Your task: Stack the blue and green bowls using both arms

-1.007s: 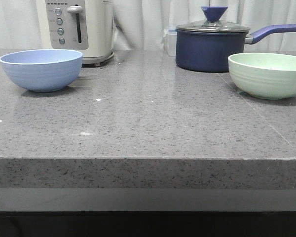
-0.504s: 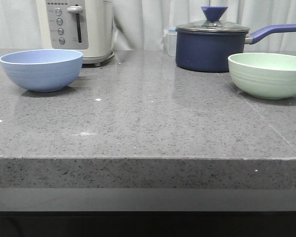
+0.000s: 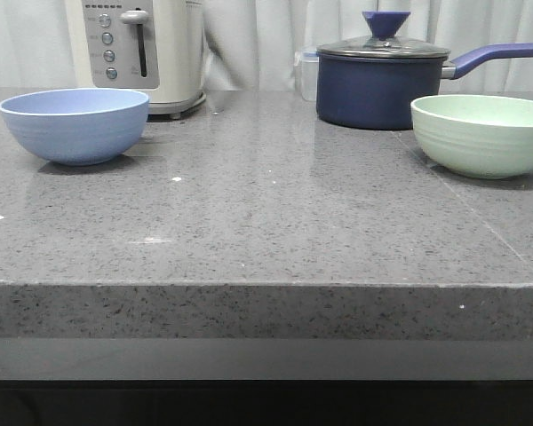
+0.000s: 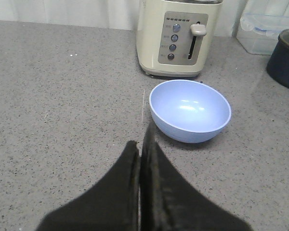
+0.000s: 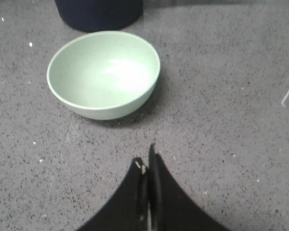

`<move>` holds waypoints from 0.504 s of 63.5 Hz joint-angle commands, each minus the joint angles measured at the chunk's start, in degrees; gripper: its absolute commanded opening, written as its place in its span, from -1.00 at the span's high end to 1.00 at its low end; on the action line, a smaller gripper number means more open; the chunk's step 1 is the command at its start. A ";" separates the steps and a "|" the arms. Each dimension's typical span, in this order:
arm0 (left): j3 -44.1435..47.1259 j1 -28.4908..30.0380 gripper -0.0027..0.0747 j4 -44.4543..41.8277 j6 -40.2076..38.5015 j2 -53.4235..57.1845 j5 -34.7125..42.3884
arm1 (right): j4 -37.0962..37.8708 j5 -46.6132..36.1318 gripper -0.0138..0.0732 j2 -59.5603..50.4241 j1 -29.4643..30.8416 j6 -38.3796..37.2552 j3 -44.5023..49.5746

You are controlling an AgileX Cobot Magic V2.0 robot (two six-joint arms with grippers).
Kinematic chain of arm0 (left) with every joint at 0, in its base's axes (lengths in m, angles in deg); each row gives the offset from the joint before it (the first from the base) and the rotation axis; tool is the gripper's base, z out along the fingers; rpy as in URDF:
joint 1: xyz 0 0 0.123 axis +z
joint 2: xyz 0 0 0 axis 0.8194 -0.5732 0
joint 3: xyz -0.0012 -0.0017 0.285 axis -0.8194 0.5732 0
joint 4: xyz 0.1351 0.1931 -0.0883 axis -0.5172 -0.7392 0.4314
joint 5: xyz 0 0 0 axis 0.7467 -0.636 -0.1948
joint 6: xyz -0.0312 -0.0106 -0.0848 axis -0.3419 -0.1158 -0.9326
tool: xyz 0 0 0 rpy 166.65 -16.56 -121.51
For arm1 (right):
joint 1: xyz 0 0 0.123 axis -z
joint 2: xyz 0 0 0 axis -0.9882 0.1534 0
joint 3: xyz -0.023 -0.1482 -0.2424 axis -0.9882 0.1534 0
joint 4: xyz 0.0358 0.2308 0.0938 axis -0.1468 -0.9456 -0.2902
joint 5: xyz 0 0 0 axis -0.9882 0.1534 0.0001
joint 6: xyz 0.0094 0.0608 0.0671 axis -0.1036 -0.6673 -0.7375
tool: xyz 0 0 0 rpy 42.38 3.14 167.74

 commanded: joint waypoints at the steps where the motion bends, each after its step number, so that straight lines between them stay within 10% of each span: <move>1: -1.99 0.10 0.98 -1.05 0.29 -0.96 4.00 | 1.78 -2.76 0.82 0.99 0.37 0.40 -1.86; 8: -1.99 0.10 0.86 -1.59 0.29 -1.28 4.00 | 2.23 -2.12 0.59 1.15 0.37 0.40 -1.86; 21: -1.99 0.10 -0.01 -1.48 0.29 -1.62 4.11 | 2.23 -2.12 -0.34 1.15 0.37 0.40 -1.86; 32: -1.99 0.10 -0.06 -1.29 0.29 -1.62 4.00 | 2.16 -2.50 -0.42 1.23 0.37 0.40 -2.51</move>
